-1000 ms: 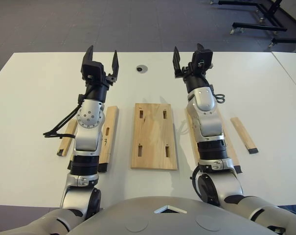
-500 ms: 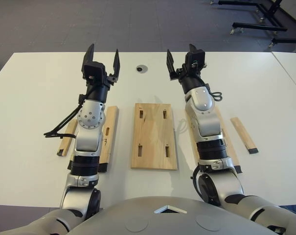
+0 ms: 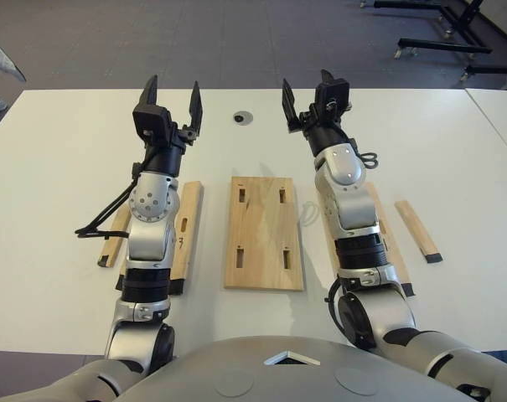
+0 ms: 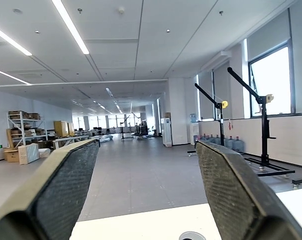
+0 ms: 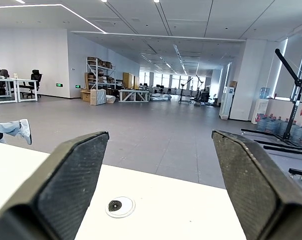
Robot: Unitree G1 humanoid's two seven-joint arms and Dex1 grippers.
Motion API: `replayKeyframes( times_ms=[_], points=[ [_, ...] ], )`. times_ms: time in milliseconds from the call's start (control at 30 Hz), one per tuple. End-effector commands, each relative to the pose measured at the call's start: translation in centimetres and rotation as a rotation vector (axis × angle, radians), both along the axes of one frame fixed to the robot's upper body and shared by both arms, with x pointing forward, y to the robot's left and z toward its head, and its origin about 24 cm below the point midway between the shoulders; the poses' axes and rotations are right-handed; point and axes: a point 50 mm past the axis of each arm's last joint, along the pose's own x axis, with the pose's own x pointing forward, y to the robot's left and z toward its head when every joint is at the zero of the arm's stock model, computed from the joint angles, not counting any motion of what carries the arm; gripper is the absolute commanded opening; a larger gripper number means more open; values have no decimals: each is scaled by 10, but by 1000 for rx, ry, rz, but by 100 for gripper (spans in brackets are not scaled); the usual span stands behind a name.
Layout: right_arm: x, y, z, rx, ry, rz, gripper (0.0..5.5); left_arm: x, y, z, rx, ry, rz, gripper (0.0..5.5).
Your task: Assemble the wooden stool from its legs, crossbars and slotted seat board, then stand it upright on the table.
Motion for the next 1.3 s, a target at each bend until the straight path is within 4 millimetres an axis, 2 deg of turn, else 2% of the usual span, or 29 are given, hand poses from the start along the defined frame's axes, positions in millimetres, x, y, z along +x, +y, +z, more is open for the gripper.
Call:
replayKeyframes(
  times_ms=[33, 367, 467, 633, 733, 867, 1000, 1100, 1233, 1300],
  points=[
    [0, -1, 11, 19, -65, -9, 379, 2, 6, -1, 18, 9, 48, 351],
    [-2, -9, 6, 12, -57, -43, 379, 5, 2, -2, 26, 15, 44, 351],
    [-8, -34, 5, 2, -33, -102, 379, 2, 3, -2, 33, 11, 54, 351],
    [-23, -102, -6, -78, 83, -201, 379, -13, 13, -7, 17, 40, 102, 351],
    [-40, -145, -17, -140, 222, -187, 379, -26, 17, -8, 21, 45, 138, 351],
    [-68, -187, -25, -225, 397, -181, 379, -44, 24, -9, 1, 52, 217, 351],
    [-84, -210, -39, -274, 509, -148, 379, -56, 23, -9, -20, 56, 239, 351],
    [-94, -218, -50, -247, 571, -139, 379, -60, 18, -8, -27, 50, 225, 351],
    [-126, -229, -68, -291, 679, -95, 379, -62, 8, -6, -46, 40, 176, 351],
    [-135, -232, -73, -298, 718, -77, 379, -63, 5, -5, -50, 32, 154, 351]
  ],
)
